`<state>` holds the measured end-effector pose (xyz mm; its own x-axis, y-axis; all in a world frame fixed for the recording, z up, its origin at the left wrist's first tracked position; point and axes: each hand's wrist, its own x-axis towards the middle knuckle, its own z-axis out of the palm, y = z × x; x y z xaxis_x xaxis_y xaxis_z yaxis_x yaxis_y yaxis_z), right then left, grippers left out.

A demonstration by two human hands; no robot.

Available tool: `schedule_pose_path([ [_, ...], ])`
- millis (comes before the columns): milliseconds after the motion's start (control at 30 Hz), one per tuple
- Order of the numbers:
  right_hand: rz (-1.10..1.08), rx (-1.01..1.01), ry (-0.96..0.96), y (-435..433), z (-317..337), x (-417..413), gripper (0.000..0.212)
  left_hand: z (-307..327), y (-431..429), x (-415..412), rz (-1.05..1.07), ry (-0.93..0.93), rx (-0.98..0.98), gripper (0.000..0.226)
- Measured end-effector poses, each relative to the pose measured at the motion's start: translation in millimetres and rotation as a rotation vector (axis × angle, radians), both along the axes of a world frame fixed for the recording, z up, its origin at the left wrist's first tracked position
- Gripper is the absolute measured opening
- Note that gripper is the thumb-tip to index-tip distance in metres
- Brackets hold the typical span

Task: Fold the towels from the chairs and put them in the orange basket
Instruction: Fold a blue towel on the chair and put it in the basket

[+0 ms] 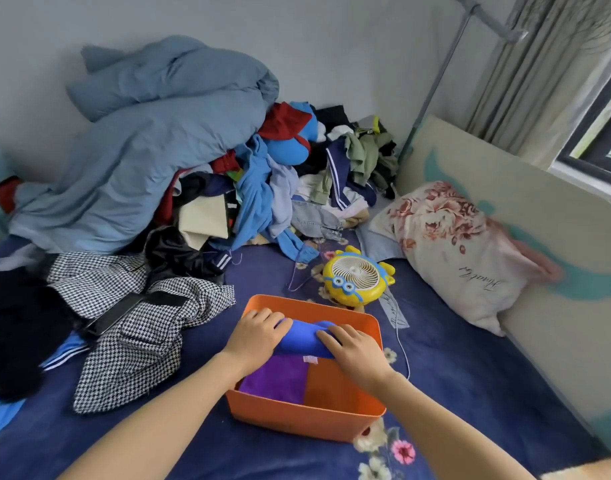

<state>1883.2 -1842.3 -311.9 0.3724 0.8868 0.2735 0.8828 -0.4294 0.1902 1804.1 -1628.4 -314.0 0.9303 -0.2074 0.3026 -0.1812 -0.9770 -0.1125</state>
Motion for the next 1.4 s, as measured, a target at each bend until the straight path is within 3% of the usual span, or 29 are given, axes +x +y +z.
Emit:
schedule_pose_path([
  [67, -0.034, -0.014, 0.057, 4.1, -12.7, 6.9, 0.078, -11.3, 4.5, 11.1, -0.038, 0.056, -0.008, 0.033],
  [167, -0.096, -0.07, 0.145, 4.1, -35.4, 8.4, 0.075, -38.0, 4.3, 17.9, -0.063, 0.205, -0.052, 0.052],
  [333, -0.176, -0.132, 0.351, 0.2, -69.0, 10.3, 0.079, -66.6, -0.4, 36.1, -0.099, 0.373, -0.073, 0.06],
  [500, -0.224, -0.054, 0.337, 5.4, -76.4, 41.7, 0.07, -73.6, 6.3, 75.3, -0.11, 0.305, -0.039, 0.054],
  [567, -0.225, -0.009, 0.347, 13.3, -79.8, 54.6, 0.059, -77.0, 11.4, 86.6, -0.093, 0.259, -0.04, 0.036],
  [667, -0.168, -0.007, 0.405, 28.3, -104.9, 65.6, 0.042, -98.5, 22.3, 87.5, -0.041, 0.319, -0.013, 0.033],
  [733, -0.135, -0.092, 0.543, 39.9, -135.8, 64.5, 0.044, -128.2, 29.2, 78.5, 0.012, 0.481, -0.011, 0.051],
  [833, -0.211, -0.269, 0.828, 54.8, -179.2, 57.8, 0.076, -166.5, 36.4, 66.3, 0.13, 0.777, 0.011, 0.072],
  [933, -0.268, -0.593, 1.089, 59.3, -210.2, 46.8, 0.061, -206.5, 37.4, 50.3, 0.221, 1.116, 0.01, 0.061],
  [1000, -0.293, -0.672, 1.159, 59.1, -222.3, 39.6, 0.054, -216.5, 32.4, 46.6, 0.259, 1.266, -0.034, 0.052],
  [1233, -0.344, -0.722, 1.141, 65.3, -221.8, 51.4, 0.05, -217.0, 30.0, 51.5, 0.378, 1.304, -0.242, 0.045],
  [1400, -0.397, -0.667, 1.091, 69.6, -192.6, 56.7, 0.05, -190.7, 33.8, 44.2, 0.434, 1.188, -0.379, 0.039],
])
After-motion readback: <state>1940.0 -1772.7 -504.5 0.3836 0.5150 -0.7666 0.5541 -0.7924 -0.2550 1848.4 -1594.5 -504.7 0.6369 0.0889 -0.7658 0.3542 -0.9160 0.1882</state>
